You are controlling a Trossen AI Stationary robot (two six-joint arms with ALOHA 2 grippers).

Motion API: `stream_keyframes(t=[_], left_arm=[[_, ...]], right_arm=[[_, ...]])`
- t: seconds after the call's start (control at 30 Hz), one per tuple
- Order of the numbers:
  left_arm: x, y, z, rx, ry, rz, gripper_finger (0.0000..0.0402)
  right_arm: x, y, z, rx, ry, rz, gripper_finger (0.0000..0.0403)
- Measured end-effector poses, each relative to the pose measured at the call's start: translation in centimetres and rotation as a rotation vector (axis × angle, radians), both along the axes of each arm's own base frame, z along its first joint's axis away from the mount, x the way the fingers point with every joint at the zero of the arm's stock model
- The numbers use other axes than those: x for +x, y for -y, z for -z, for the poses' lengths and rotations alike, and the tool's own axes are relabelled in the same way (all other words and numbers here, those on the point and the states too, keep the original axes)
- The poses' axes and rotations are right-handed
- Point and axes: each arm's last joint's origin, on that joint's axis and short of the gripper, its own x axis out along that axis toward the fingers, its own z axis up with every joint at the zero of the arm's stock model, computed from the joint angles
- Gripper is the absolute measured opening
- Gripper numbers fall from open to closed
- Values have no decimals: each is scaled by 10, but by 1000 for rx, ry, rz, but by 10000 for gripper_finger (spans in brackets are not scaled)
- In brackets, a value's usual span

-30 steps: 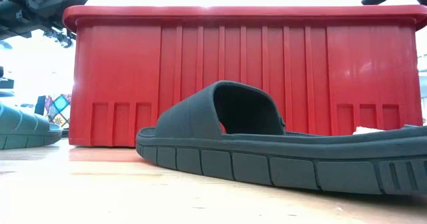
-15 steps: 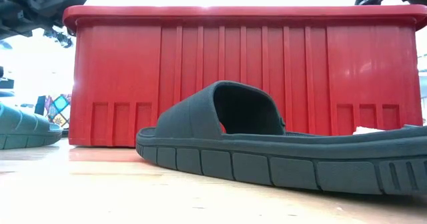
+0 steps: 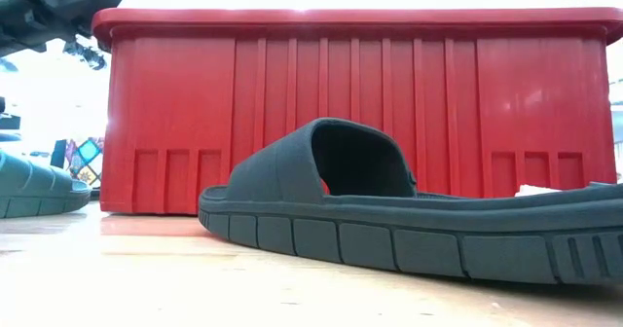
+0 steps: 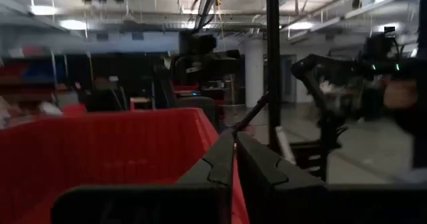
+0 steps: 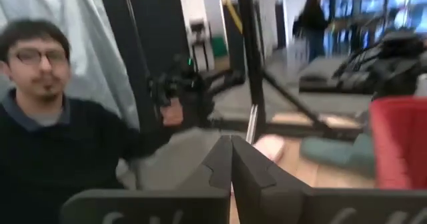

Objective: Pick and place slides into bin
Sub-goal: Put the right green slides into the red bin

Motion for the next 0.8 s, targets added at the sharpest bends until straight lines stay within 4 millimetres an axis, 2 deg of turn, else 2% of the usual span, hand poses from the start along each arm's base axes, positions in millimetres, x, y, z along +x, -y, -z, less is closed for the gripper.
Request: stream_keyframes(t=[0.07,0.17,0.37,0.6,0.8], left_arm=[[0,1,0,-66,-10,44,25],[0,2,0,-62,-13,89,30],[0,2,0,-55,-7,90,27],[-2,2,-4,-32,41,83,17],[-2,2,-6,-6,68,73,22]], right_arm=[[12,-14,-8,-25,-63,-22,7],[28,-38,-14,-72,-158,-49,7],[44,-95,-11,-139,-358,-81,7],[39,-149,8,-164,-633,-123,7],[24,-167,36,-107,-971,-36,12]])
